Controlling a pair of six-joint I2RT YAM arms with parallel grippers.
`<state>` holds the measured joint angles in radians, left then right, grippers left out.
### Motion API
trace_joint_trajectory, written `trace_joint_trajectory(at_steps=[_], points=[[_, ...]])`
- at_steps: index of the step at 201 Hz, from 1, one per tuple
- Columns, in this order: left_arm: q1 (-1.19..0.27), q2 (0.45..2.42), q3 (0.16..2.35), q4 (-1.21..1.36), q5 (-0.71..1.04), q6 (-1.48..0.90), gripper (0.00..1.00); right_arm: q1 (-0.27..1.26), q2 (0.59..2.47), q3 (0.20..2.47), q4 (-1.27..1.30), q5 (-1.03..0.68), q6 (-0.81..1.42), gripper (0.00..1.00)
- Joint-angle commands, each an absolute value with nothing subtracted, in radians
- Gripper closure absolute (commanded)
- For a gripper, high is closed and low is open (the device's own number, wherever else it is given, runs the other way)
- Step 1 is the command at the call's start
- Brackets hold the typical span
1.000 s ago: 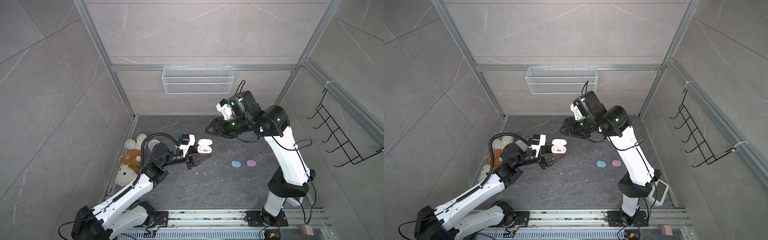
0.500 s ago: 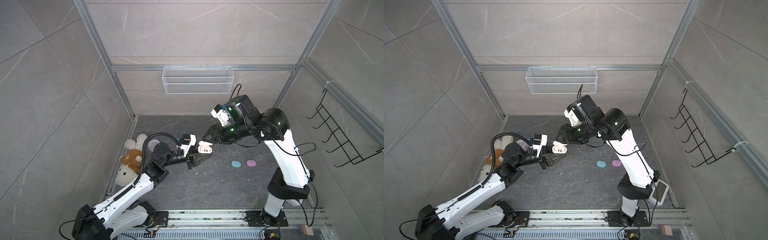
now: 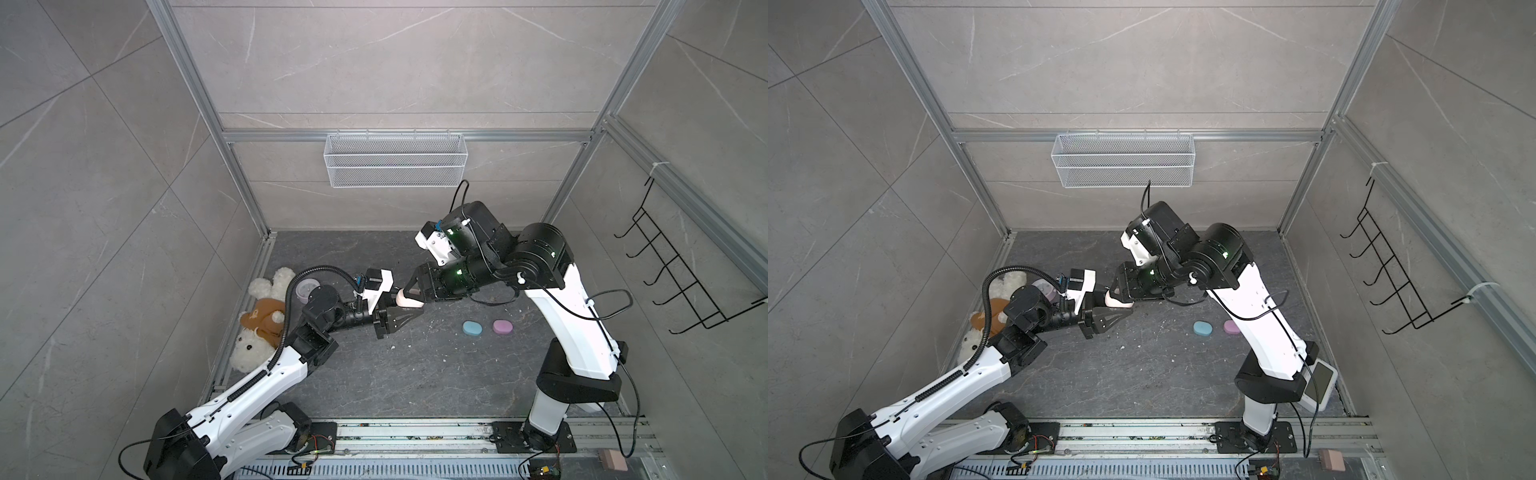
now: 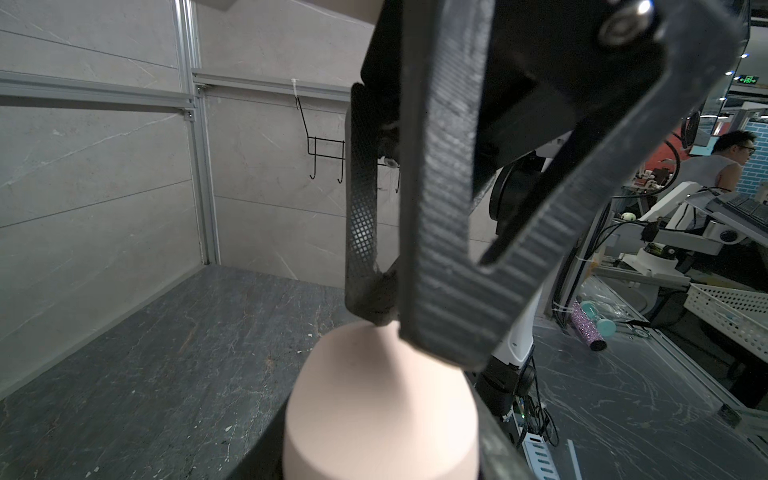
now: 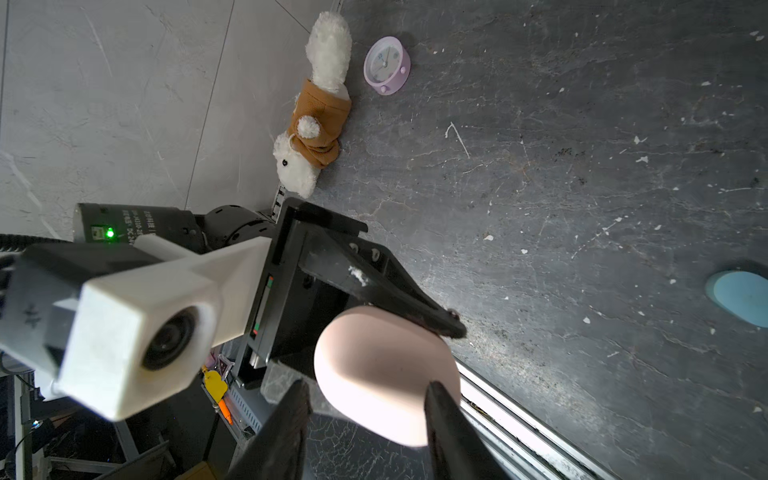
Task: Insert the wireless bluetooth earbuds into the charging case
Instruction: 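Close the right gripper on the case lid and swing it shut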
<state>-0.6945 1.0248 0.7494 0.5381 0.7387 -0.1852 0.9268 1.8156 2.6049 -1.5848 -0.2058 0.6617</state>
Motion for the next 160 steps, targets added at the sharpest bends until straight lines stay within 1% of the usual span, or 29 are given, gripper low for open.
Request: trace_joint_trajectory(at_steps=[1,15,40,55,79,89,116,140,160], points=[[-0.698,1.012,0.79,0.56,0.738,-0.15,0.8,0.937,1.82,2.625,-1.629,-0.185,0.676,0.52],[-0.698,1.014,0.79,0.553,0.738,-0.144,0.8,0.936,1.824,2.646,-1.647,-0.157,0.697,0.49],[-0.698,1.015,0.8,0.483,0.738,-0.101,0.8,0.908,1.83,2.672,-1.704,-0.116,0.758,0.4],[-0.699,1.013,0.806,0.435,0.737,-0.062,0.8,0.904,1.82,2.643,-1.698,-0.125,0.775,0.33],[-0.711,1.008,0.82,0.347,0.721,0.009,0.8,0.904,1.809,2.591,-1.694,-0.127,0.787,0.25],[-0.719,1.005,0.823,0.322,0.71,0.034,0.8,0.903,1.801,2.522,-1.68,-0.137,0.79,0.23],[-0.726,1.001,0.827,0.29,0.698,0.063,0.8,0.903,1.757,2.399,-1.586,-0.146,0.81,0.17],[-0.732,0.998,0.832,0.26,0.69,0.086,0.8,0.904,1.729,2.316,-1.511,-0.188,0.829,0.17],[-0.733,0.998,0.835,0.252,0.688,0.092,0.8,0.904,1.723,2.291,-1.493,-0.205,0.836,0.17]])
